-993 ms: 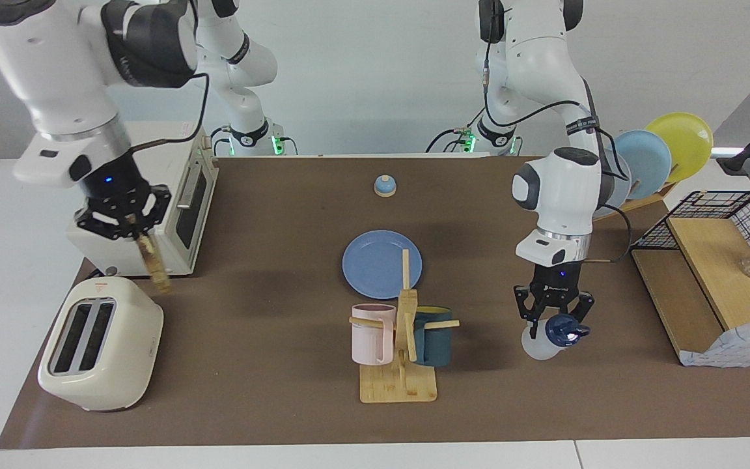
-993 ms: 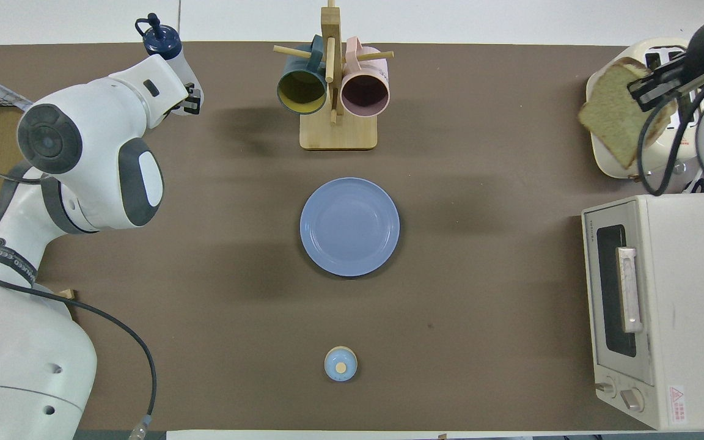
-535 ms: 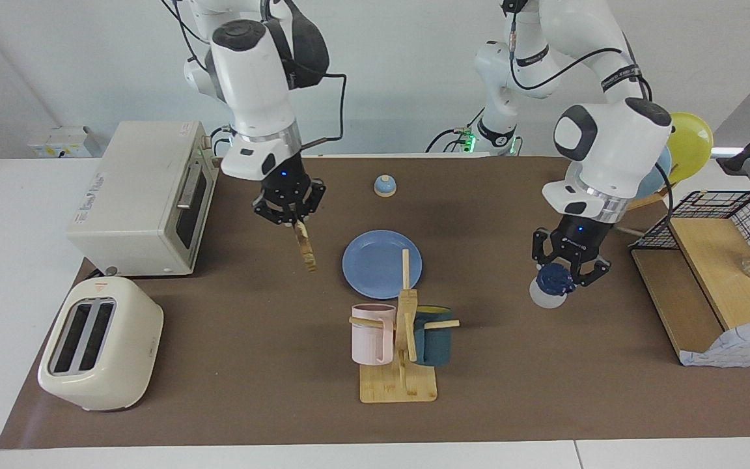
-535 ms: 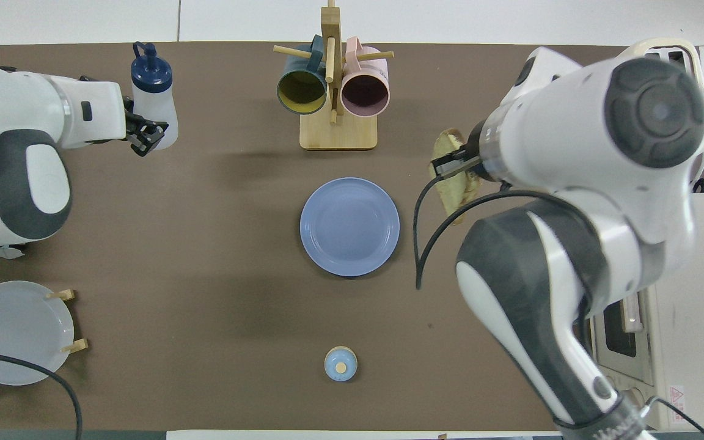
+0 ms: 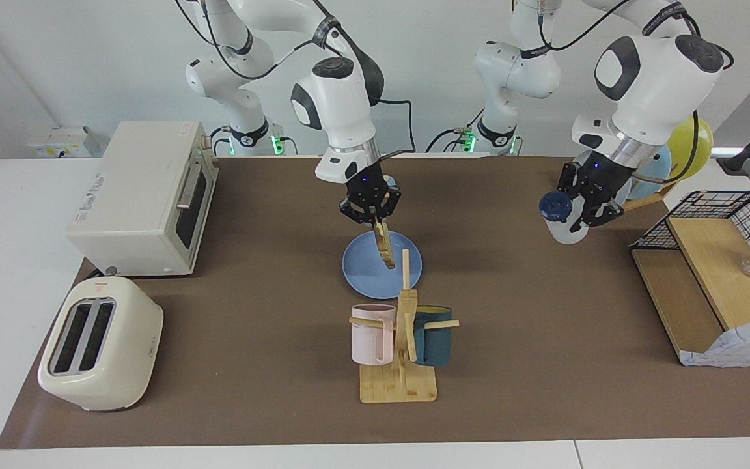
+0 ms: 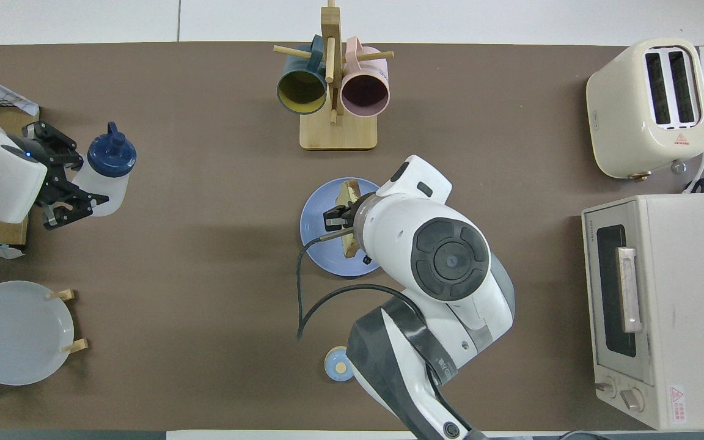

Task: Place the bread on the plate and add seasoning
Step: 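Place the bread on the plate while the left gripper carries the bottle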

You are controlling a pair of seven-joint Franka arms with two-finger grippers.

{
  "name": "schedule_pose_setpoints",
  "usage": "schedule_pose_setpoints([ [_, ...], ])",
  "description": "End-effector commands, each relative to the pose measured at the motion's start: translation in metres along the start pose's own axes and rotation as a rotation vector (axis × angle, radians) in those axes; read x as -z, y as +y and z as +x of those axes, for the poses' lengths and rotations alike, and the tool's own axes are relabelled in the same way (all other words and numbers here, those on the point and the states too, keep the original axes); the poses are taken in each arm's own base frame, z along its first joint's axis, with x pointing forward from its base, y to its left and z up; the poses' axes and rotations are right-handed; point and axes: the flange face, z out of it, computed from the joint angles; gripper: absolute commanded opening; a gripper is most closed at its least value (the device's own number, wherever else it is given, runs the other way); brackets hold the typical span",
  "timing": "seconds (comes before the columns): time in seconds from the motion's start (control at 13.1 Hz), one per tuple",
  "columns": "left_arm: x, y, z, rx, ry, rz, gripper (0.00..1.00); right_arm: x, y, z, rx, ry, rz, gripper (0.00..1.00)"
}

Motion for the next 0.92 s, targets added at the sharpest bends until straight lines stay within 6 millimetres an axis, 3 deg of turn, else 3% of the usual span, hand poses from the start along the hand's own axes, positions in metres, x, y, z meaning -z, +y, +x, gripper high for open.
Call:
schedule_pose_setpoints([
  [0.0,-0.002,0.041,-0.006,-0.103,-0.004,-0.025,0.00,-0.017,0.020,-0.015,-0.036,0.033,0.019,0.00],
  [0.31,-0.020,0.075,0.004,-0.175,-0.013,-0.058,0.00,-0.031,0.023,-0.047,-0.070,0.072,0.045,0.00],
  [0.61,-0.042,0.112,0.028,-0.232,-0.031,-0.101,0.00,-0.037,0.037,-0.061,-0.107,0.047,0.028,0.00],
  [0.84,-0.043,0.119,0.027,-0.209,-0.042,-0.099,0.00,-0.038,0.045,-0.059,-0.117,0.045,0.020,0.00],
])
